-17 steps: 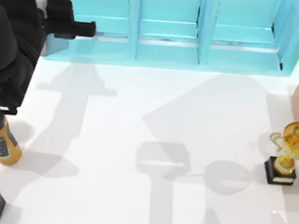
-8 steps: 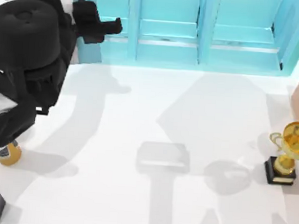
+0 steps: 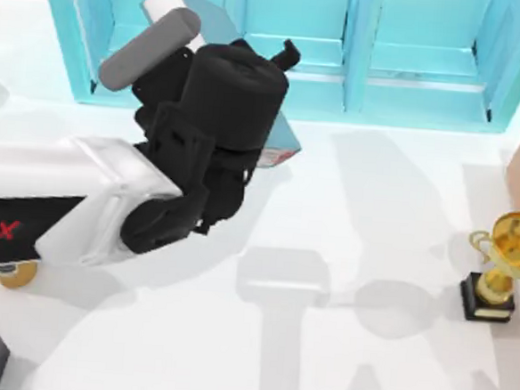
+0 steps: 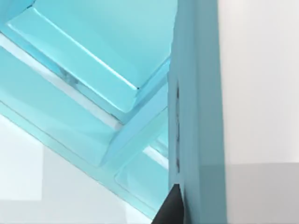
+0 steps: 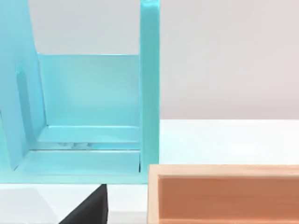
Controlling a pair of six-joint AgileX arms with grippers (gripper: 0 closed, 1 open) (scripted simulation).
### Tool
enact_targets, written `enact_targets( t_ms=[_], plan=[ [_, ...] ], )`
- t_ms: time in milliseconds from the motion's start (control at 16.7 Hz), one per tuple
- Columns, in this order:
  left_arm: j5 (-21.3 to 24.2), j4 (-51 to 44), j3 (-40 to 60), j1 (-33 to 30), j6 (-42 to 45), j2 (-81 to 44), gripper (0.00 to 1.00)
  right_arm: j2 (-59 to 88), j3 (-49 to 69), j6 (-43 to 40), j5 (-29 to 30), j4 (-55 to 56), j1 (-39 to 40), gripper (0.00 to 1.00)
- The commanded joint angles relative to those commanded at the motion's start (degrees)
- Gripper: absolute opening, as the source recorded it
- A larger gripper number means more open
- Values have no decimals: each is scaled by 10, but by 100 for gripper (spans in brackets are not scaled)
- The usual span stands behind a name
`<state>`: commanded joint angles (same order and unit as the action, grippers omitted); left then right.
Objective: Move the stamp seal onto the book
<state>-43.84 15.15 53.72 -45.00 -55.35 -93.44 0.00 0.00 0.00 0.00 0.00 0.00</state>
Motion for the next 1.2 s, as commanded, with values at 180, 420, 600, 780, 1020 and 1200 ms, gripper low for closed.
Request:
enact_targets(
  t_ms=[180,420,600,780,1020,1200],
  plan=[
    [-60,-60,47,-53,-189,-61,0,0,0,0,0,0,0,100],
    [-138,-141,106,-119,-441,-135,0,0,0,0,0,0,0,100],
    [-190,-200,145,-164,-612,-182,0,0,0,0,0,0,0,100],
    [-235,-252,177,-202,-753,-219,0,0,0,0,0,0,0,100],
    [-277,-304,205,-237,-878,-250,0,0,0,0,0,0,0,100],
    [-290,-322,213,-248,-916,-259,0,0,0,0,0,0,0,100]
  ],
)
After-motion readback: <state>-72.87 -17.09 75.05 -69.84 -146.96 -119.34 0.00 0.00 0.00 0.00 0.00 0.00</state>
